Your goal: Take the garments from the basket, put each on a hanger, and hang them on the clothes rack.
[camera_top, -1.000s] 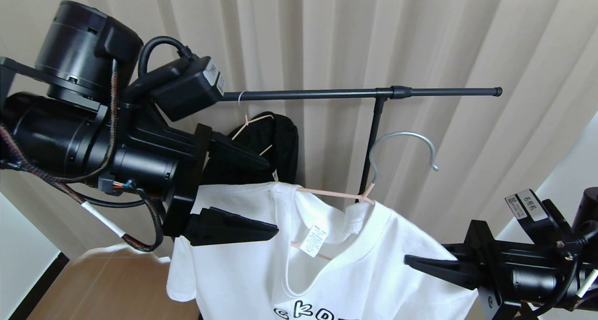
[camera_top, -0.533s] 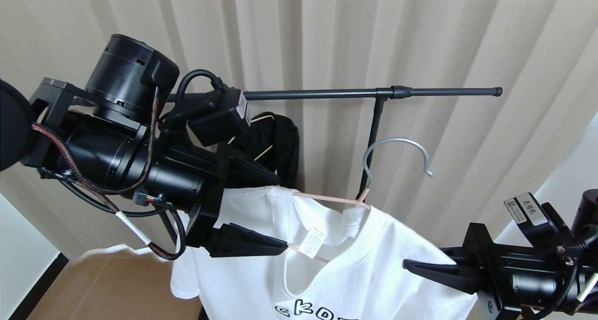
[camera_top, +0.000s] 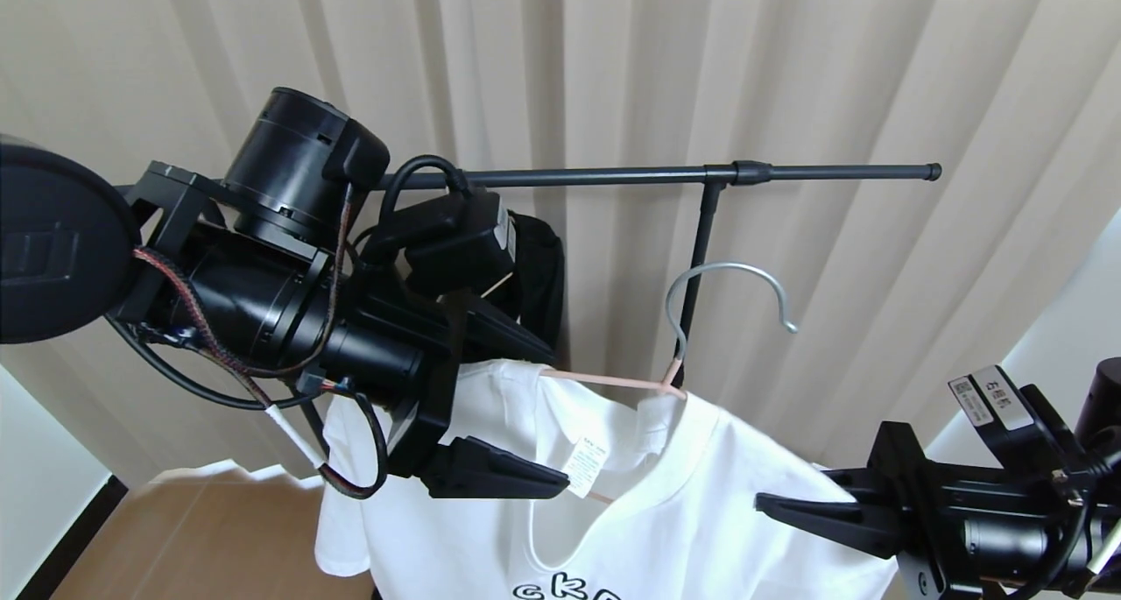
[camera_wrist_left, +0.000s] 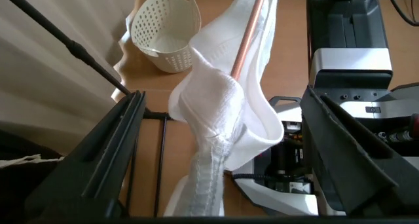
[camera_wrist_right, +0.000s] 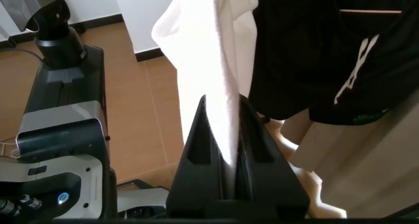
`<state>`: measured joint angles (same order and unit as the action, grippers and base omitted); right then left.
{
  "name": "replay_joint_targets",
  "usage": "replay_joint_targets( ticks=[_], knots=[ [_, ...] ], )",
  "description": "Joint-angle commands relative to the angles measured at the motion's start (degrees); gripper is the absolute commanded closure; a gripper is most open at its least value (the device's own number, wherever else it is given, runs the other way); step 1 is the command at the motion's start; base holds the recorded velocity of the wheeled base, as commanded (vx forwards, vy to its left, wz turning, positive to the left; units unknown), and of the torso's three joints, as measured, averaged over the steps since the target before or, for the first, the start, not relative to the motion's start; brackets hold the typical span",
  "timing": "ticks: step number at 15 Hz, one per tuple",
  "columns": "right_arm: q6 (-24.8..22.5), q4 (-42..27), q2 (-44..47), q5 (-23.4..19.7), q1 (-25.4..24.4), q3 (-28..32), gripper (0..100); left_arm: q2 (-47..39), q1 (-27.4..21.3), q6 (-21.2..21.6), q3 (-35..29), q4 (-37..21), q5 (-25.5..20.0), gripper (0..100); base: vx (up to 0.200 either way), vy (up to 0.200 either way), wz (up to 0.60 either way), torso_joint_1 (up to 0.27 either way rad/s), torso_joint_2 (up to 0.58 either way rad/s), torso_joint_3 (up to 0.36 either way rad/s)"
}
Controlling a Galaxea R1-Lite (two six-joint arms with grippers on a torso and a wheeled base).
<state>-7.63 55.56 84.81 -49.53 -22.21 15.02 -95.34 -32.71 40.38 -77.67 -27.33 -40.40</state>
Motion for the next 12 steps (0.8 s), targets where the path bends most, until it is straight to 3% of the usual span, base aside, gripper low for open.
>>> replay_joint_targets(
  ticks=[1, 3, 4, 12],
  knots=[
    [0.0, 0.1, -0.3, 0.0, 0.0, -0.1, 100, -0.7, -0.3, 0.5, -0.3, 0.0, 0.6, 0, 0.0, 0.0, 0.0, 0.0, 0.0, 0.0],
    [0.0, 0.1, -0.7, 0.0, 0.0, -0.2, 100, -0.8, -0.5, 0.6, -0.5, -0.1, 3.0, 0, 0.0, 0.0, 0.0, 0.0, 0.0, 0.0],
    [0.0, 0.0, -0.7, 0.0, 0.0, -0.1, 100, -0.8, -0.5, 0.5, -0.4, -0.1, 3.1, 100, 0.0, 0.0, 0.0, 0.0, 0.0, 0.0],
    [0.1, 0.1, -0.3, 0.0, 0.1, 0.0, 100, -0.4, -0.3, 0.6, -0.6, 0.0, 3.3, 100, 0.0, 0.0, 0.0, 0.0, 0.0, 0.0]
  ],
)
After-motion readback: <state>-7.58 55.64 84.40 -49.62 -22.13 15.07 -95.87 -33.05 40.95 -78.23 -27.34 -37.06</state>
